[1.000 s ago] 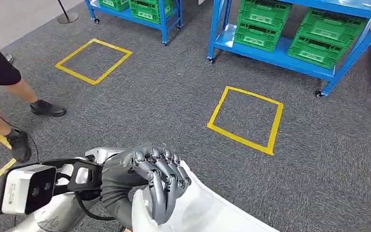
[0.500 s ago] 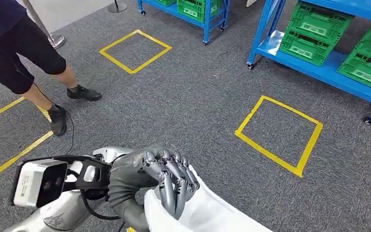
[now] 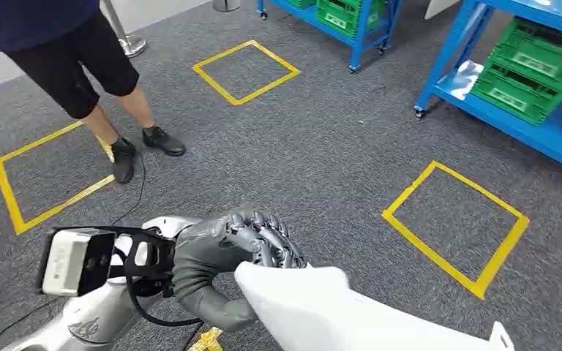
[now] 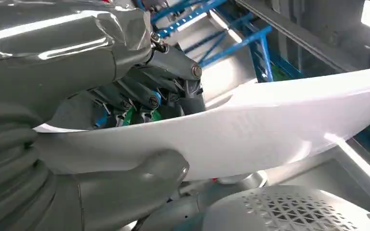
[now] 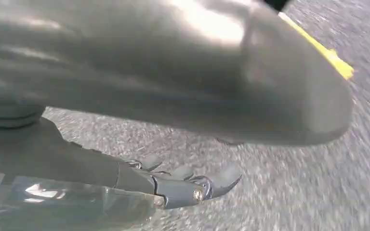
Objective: Take the parts from the cabinet and place them on the table.
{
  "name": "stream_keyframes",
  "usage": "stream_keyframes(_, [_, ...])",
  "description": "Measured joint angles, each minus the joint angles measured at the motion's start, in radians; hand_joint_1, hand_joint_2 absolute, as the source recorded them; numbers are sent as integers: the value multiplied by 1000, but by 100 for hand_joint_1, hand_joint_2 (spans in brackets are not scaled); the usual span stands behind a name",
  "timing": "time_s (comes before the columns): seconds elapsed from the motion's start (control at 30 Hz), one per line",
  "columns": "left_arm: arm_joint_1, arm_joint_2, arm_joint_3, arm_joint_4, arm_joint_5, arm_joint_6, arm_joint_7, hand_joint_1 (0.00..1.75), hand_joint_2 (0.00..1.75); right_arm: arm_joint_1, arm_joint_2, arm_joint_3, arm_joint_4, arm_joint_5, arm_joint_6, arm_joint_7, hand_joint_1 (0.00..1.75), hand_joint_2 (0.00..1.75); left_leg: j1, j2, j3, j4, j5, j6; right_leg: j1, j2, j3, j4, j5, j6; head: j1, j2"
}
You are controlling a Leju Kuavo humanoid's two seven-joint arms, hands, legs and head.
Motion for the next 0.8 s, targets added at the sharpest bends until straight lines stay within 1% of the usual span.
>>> stream_keyframes(0.03, [1,-3,1,0,0,0,0,154,175,-2,-1,0,1,-2,0,1,0,0,20,-14,28,-31,18,-2,-1,10,-4,3,-7,1,1,0])
stream_keyframes(0.07, [-4,-3,0,2,2,-1,-1,154,175,-1,-2,1,3,-2,0,2,0,0,17,-27,37,-44,24,-3,-4,68,-9,32,-19,2,3,0])
stream_keyframes(0.1, [-8,-9,-2,5,1,-1,-1,154,175,1,-4,1,4,-3,0,2,0,0,19,-40,38,-44,28,0,-6,106,-38,96,-46,0,1,0])
stream_keyframes(0.13, [-5,-11,-3,7,2,-1,0,154,175,5,-5,1,5,-4,-2,6,0,0,21,-55,38,-44,28,0,-9,124,-78,176,-75,-1,8,0])
stream_keyframes(0.17, [-1,-11,-5,9,2,-1,0,154,175,9,-8,1,5,-5,-2,6,0,0,21,-72,38,-44,27,0,-13,130,-118,247,-100,0,7,0])
stream_keyframes(0.2, [2,-11,-7,11,2,-1,0,154,175,12,-8,1,5,-5,-2,7,0,0,22,-87,36,-43,27,-1,-16,132,-148,294,-110,6,7,0])
stream_keyframes(0.23, [4,-11,-8,14,3,-1,0,154,175,14,-8,1,5,-5,-4,10,0,0,23,-104,36,-42,28,-3,-21,131,-154,292,-99,17,8,0])
stream_keyframes(0.27, [4,-11,-10,16,3,-1,0,154,175,14,-8,1,5,-5,-5,10,0,0,27,-120,36,-38,27,-7,-28,132,-136,242,-68,34,7,0])
stream_keyframes(0.3, [4,-11,-11,16,3,-1,0,154,175,13,-9,1,5,-5,-7,11,0,0,32,-135,36,-31,23,-13,-35,135,-96,154,-27,52,7,0])
stream_keyframes(0.33, [4,-11,-11,16,3,0,0,154,175,14,-9,1,5,-5,-8,12,0,0,36,-149,34,-19,17,-23,-45,156,-49,57,13,69,8,0])
stream_keyframes(0.37, [4,-11,-11,16,3,1,0,154,175,14,-9,1,5,-5,-10,13,0,0,38,-158,28,-7,11,-32,-48,189,-35,29,17,68,7,0])
stream_keyframes(0.4, [4,-11,-11,17,3,2,0,154,175,14,-6,1,8,-5,-10,15,0,0,35,-169,19,6,5,-40,-43,195,-29,17,19,51,16,0])
stream_keyframes(0.43, [4,-13,-10,17,1,3,2,154,175,11,-8,1,8,-6,-10,16,0,0,36,-176,16,3,8,-44,-38,186,-30,24,20,33,14,0])
stream_keyframes(0.47, [5,-12,-10,17,1,4,2,154,175,9,-10,1,8,-6,-10,16,0,0,38,-181,13,3,10,-47,-33,179,-31,26,21,26,14,0])
stream_keyframes(0.5, [6,-10,-8,17,1,5,2,154,175,8,-10,2,9,-6,-11,17,0,0,41,-188,10,3,11,-50,-32,171,-32,25,23,19,14,0])
stream_keyframes(0.53, [8,-9,-7,17,1,5,2,154,175,8,-6,2,9,-8,-15,17,0,0,44,-181,6,9,7,-53,-42,165,-29,21,25,13,14,0])
stream_keyframes(0.57, [8,-8,-5,17,0,7,1,154,175,7,-10,1,8,-19,-19,17,0,0,38,-126,-5,32,-7,-59,-38,160,-26,21,25,7,10,0])
stream_keyframes(0.6, [9,-9,-2,17,-2,8,2,154,175,9,-9,-2,8,-29,-19,18,0,0,40,-84,-32,89,-38,-65,-36,154,-25,21,23,3,2,0])
stream_keyframes(0.63, [11,-8,0,17,-1,8,2,154,175,11,-8,-5,8,-33,-19,21,0,0,44,-65,-72,170,-74,-67,-32,147,-25,21,21,1,4,0])
stream_keyframes(0.67, [14,-7,2,17,-2,8,2,154,175,14,-9,-7,8,-36,-21,25,0,0,47,-59,-113,249,-105,-69,-29,140,-26,21,20,-1,3,0])
stream_keyframes(0.7, [20,-6,2,17,-2,8,2,154,175,15,-10,-8,8,-37,-22,27,0,0,49,-57,-148,311,-120,-69,-27,133,-26,21,19,-3,3,0])
stream_keyframes(0.73, [24,-5,2,17,-4,8,2,154,175,15,-11,-9,8,-38,-25,28,0,0,49,-57,-158,324,-112,-68,-26,129,-25,21,18,-3,3,0])
stream_keyframes(0.77, [24,-5,2,17,-5,8,2,154,175,14,-11,-10,8,-39,-27,29,0,0,49,-57,-144,289,-85,-66,-25,125,-23,21,17,-4,3,0])
stream_keyframes(0.8, [24,-5,3,17,-5,8,2,154,175,13,-11,-11,8,-40,-27,29,0,0,48,-57,-107,212,-42,-61,-23,123,-21,21,15,-6,3,0])
